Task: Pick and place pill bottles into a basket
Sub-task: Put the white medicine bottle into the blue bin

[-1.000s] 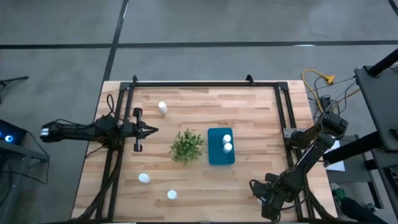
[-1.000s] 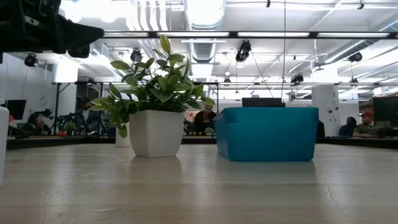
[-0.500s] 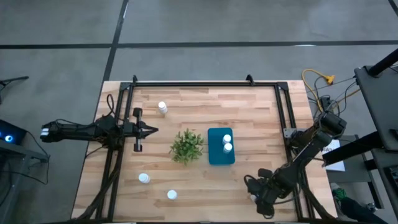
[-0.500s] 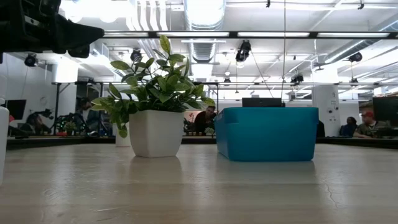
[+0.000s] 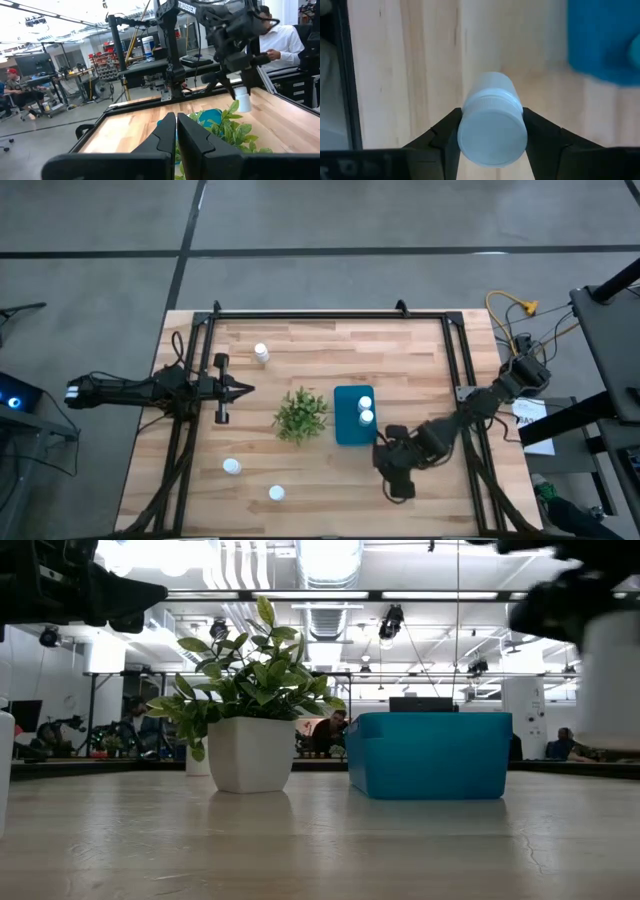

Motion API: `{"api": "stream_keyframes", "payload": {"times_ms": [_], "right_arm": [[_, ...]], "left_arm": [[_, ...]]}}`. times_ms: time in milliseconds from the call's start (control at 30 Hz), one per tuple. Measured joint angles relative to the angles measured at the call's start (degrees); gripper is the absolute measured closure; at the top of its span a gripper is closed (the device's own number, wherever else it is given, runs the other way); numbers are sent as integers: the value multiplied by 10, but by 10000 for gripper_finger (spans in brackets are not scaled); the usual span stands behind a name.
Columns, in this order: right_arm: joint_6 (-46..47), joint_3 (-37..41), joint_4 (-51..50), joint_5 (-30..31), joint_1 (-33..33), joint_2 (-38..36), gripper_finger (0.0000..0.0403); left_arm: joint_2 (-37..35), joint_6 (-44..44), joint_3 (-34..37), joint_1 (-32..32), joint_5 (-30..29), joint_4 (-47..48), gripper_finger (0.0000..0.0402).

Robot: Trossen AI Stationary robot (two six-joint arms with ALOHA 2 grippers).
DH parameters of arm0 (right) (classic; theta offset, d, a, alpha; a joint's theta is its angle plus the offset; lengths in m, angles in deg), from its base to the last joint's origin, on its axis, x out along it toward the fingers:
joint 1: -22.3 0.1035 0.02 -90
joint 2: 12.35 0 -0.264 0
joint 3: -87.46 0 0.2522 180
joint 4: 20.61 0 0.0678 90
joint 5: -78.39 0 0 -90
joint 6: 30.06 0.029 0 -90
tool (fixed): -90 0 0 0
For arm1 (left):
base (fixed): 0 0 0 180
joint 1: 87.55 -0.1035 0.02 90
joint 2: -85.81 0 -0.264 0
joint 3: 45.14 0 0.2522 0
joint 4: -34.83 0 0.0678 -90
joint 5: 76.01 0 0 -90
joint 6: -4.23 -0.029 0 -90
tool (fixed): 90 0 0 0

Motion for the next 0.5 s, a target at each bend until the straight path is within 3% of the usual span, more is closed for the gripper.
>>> {"api": "stream_keyframes", "payload": {"times_ms": [500], "right_arm": [[-203,-113,-124,-2,-131,0,242]], "left_arm": [[0,30,0,0,0,0,402]]}}
